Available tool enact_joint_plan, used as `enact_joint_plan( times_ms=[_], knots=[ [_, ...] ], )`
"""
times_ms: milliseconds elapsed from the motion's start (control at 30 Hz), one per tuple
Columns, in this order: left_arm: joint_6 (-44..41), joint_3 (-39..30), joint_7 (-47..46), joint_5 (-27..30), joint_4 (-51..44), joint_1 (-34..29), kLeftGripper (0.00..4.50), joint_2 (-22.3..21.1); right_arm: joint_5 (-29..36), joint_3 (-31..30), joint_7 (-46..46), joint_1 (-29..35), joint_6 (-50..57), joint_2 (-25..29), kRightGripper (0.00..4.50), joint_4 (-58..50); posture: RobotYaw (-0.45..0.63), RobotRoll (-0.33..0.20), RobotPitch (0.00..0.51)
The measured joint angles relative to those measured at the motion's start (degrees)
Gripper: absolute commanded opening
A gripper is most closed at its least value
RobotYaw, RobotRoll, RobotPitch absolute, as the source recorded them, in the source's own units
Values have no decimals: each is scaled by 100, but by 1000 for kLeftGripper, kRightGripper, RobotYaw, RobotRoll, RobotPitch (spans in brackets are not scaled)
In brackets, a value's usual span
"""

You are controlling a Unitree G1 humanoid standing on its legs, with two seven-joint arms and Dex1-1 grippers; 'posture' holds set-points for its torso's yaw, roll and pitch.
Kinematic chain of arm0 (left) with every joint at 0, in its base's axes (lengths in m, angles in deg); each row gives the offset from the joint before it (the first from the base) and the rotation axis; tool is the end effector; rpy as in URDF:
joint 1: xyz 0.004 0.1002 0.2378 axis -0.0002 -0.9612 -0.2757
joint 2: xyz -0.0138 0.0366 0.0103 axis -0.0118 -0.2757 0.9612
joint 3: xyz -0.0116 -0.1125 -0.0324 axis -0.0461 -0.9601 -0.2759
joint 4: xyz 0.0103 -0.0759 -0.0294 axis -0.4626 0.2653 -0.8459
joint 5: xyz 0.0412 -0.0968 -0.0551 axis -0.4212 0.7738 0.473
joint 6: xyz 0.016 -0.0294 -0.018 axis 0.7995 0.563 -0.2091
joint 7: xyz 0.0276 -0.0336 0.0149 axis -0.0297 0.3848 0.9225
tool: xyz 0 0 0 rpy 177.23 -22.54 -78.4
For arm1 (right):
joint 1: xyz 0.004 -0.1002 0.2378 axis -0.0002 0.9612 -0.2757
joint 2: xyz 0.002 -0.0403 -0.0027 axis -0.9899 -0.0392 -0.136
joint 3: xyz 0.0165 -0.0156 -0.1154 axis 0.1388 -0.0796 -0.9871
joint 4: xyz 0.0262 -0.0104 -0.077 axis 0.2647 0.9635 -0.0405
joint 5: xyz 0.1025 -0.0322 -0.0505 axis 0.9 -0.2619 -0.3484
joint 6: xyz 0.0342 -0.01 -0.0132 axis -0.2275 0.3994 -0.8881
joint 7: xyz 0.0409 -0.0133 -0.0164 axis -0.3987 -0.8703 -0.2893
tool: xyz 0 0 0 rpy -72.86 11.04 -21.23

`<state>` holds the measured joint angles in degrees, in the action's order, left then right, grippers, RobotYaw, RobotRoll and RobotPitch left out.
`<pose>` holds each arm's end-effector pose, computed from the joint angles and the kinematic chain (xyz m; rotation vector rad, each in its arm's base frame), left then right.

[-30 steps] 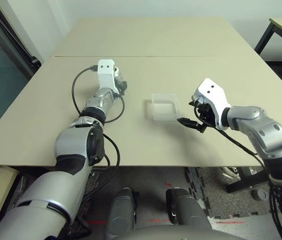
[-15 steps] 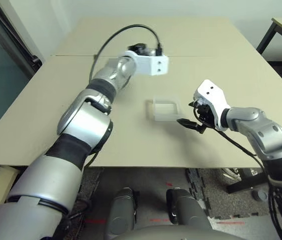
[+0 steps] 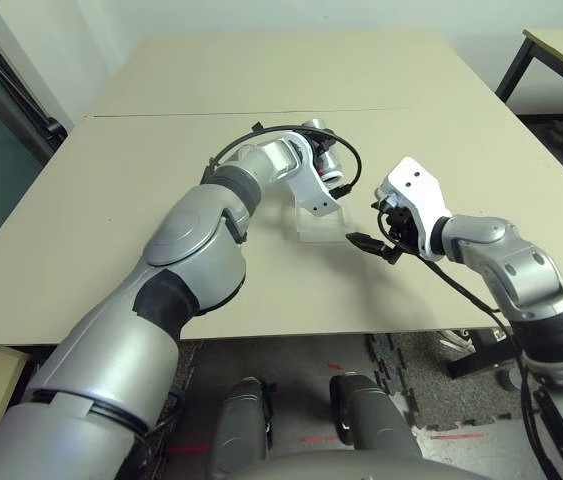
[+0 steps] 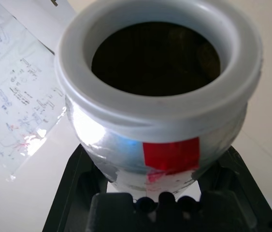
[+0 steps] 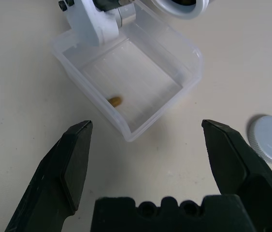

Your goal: Pour the medicine from the bottle into the box.

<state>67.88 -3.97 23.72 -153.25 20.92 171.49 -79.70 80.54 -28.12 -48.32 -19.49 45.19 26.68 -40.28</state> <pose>0.4021 0.0575 0.1848 2.3190 -0.4734 -0.6477 0.2868 -0.1814 0.1555 -0.3689 0.3608 0.7763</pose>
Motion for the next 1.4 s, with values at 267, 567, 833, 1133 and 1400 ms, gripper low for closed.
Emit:
enact_joint_plan(
  times_ms=[267, 567, 833, 1133, 1400],
  knots=[
    [-26, -867, 426, 757, 4, -163, 2657, -60, 0, -1, -8, -34, -2, -22, 4500, 9, -140, 0, 69],
    [-1529, -5853, 1631, 5339, -155, -477, 2657, -93, 0, 0, -46, -70, -6, -27, 4500, 123, -88, 0, 67],
    [-1871, -6802, 1164, 6154, -251, -1257, 2657, -330, -53, -13, -225, -246, -96, 2, 4500, 402, -31, 0, 70],
    [-1894, -6896, 956, 6276, -295, -1799, 2657, -367, -92, -154, -357, -303, -120, -14, 4500, 475, -10, 0, 84],
    [-1901, -6904, 980, 6365, -428, -2120, 2657, -343, -100, -167, -382, -301, -114, -45, 4500, 475, -9, 0, 92]
  ],
)
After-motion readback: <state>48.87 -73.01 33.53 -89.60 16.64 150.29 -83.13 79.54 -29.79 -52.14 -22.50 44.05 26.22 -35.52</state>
